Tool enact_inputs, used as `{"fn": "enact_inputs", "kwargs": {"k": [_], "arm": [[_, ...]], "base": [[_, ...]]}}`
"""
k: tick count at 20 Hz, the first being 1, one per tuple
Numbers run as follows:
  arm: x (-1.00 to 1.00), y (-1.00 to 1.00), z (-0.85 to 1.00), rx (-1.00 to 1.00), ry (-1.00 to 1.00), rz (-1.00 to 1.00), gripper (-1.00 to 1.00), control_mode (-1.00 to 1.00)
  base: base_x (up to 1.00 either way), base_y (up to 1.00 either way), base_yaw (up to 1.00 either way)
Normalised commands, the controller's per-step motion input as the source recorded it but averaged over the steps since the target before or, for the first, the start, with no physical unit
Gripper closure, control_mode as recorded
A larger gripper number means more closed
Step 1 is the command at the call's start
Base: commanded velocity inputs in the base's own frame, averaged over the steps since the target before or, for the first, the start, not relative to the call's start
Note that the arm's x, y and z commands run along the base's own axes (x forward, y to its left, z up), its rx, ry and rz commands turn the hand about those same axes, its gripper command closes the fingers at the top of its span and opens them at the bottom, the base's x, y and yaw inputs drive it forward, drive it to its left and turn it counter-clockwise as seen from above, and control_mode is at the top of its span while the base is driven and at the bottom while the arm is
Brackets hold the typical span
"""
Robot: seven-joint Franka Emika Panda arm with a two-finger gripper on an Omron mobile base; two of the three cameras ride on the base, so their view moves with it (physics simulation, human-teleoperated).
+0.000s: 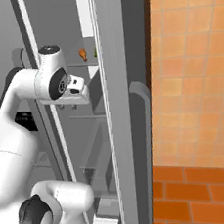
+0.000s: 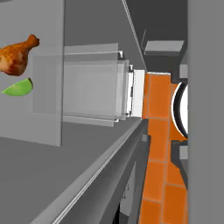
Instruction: Place one lemon wedge and one chicken drumstick in each tupperware on the nearby counter, to pack two identical lunches.
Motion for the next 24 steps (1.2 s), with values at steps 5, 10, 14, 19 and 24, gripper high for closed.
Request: {"fn": "enact_inputs", "kwargs": {"k": [5,10,14,19,24], "arm": [[-0.53,0.01,0.0,-0.02,-0.11,0.01,-1.0,-1.0],[-0.25,0.01,0.77,-0.03,-0.22,0.0,-1.0,-1.0],[0.0,-0.01,0.94,-0.03,-0.13,0.03,-1.0,-1.0],[-0.03,-0.04,0.72,-0.18,-0.09,0.1,-1.0,-1.0],[0.07,-0.22,0.16,-0.15,-0.11,0.1,-1.0,-1.0]], "base": [[0.0,0.0,0.0],[0.0,0.0,0.0],[0.0,0.0,0.0],[0.0,0.0,0.0],[0.0,0.0,0.0]]}}
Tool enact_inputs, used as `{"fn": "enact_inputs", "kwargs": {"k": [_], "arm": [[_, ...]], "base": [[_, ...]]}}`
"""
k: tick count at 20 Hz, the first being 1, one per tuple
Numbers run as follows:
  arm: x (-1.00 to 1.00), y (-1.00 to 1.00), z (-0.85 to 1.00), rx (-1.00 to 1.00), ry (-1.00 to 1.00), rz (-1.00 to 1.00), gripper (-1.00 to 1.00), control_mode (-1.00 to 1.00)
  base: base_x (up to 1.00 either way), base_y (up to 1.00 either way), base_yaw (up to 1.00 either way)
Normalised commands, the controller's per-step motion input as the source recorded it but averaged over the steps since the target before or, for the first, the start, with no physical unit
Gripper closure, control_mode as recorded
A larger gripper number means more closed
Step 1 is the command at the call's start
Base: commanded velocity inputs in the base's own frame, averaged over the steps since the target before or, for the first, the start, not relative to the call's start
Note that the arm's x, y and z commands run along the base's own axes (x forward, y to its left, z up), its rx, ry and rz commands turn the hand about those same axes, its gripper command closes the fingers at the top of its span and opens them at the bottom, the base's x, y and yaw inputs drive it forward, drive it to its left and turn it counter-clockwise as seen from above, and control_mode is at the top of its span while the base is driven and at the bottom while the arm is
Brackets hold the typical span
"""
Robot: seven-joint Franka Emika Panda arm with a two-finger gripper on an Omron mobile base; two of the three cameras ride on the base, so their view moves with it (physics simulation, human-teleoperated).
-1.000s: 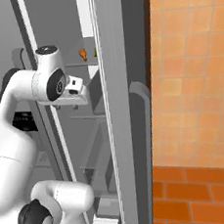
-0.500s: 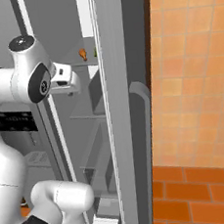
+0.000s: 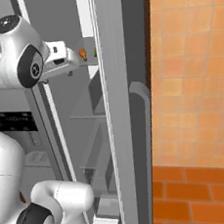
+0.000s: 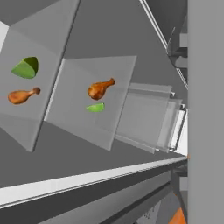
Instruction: Place one lemon wedge and one chicken drumstick in each tupperware on the nearby counter, to pack two identical lunches.
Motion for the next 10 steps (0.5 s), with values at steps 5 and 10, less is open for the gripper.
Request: {"fn": "enact_inputs", "kwargs": {"k": [5,10], "arm": [[0.42,-0.01,0.15,-0.01,-0.16,0.01,-1.0,-1.0],[0.55,-0.02,0.05,0.0,-0.24,0.01,-1.0,-1.0]], "base": [[0.0,0.0,0.0],[0.0,0.0,0.0]]}}
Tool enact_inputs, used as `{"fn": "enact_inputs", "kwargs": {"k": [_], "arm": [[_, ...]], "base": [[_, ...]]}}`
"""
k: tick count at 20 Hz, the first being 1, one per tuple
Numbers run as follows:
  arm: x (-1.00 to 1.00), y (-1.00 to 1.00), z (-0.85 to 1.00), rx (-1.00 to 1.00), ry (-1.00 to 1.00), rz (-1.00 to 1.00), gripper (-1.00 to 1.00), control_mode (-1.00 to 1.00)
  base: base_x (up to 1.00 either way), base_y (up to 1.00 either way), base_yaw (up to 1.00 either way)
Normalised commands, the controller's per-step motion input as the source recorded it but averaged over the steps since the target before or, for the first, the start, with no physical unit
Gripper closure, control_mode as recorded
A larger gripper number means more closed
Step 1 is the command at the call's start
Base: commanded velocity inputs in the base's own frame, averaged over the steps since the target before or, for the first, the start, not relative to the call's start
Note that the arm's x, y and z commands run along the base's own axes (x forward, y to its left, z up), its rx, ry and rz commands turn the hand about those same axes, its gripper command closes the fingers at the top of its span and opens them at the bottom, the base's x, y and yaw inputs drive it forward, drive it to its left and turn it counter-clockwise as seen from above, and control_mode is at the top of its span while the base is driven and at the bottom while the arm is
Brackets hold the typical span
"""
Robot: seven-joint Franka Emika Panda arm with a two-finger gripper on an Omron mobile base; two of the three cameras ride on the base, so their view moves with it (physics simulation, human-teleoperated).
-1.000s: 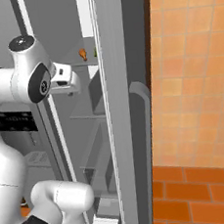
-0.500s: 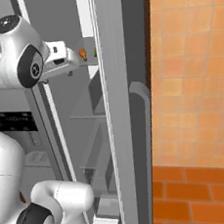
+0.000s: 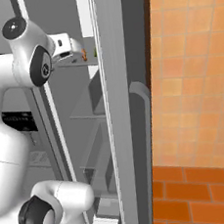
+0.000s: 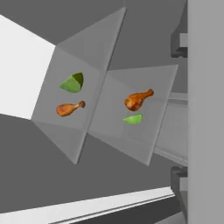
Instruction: Place one lemon wedge and one chicken drumstick in each tupperware on the nearby counter, to pack two identical lunches.
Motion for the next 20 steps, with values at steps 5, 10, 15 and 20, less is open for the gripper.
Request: {"fn": "enact_inputs", "kwargs": {"k": [5,10,15,20], "arm": [[0.59,-0.06,0.22,0.01,0.04,0.0,-1.0,-1.0],[0.41,-0.03,0.4,0.0,0.03,0.0,-1.0,-1.0],[0.66,-0.03,-0.04,0.0,0.04,0.0,-1.0,-1.0],[0.63,-0.18,-0.08,0.1,0.06,0.02,-1.0,-1.0]], "base": [[0.0,0.0,0.0],[0.0,0.0,0.0],[0.0,0.0,0.0],[0.0,0.0,0.0]]}}
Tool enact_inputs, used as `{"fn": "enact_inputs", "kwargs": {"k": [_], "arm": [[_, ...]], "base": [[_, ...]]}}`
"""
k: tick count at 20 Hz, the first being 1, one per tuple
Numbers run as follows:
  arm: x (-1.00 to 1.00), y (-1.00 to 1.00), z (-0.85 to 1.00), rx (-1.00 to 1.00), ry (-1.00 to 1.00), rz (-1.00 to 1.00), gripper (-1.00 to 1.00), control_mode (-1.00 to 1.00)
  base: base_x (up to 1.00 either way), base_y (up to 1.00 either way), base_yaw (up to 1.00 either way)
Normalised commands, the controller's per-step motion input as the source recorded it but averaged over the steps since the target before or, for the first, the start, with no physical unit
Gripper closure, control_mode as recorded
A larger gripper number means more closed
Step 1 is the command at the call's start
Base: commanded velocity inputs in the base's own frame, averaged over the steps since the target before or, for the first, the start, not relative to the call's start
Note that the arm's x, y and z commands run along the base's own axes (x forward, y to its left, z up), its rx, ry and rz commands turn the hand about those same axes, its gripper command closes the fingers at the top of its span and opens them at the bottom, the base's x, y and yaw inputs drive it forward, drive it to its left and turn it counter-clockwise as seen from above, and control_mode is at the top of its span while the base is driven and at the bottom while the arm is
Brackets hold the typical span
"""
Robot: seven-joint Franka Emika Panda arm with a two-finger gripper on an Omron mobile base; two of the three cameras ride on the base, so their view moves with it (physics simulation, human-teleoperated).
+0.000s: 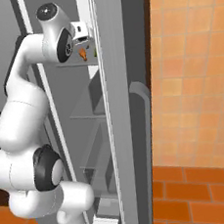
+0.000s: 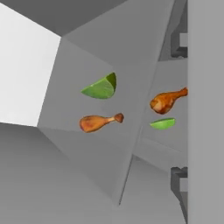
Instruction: Place one lemon wedge and one chicken drumstick in each tupperware on the nearby counter, to pack two identical lunches.
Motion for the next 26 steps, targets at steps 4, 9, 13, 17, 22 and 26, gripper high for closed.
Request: {"fn": "enact_inputs", "kwargs": {"k": [4,9,13,17,22,26], "arm": [[0.53,-0.14,-0.07,0.09,0.05,0.01,-1.0,-1.0],[0.5,-0.07,-0.23,0.0,0.02,0.01,-1.0,-1.0],[0.54,-0.02,-0.28,0.0,0.04,0.02,-1.0,-1.0],[0.5,-0.09,-0.31,0.0,0.0,0.03,-1.0,-1.0],[0.52,-0.18,-0.24,0.0,0.06,0.05,-1.0,-1.0],[0.61,-0.06,-0.14,0.0,0.02,0.04,-1.0,-1.0]], "base": [[0.0,0.0,0.0],[0.0,0.0,0.0],[0.0,0.0,0.0],[0.0,0.0,0.0],[0.0,0.0,0.0],[0.0,0.0,0.0]]}}
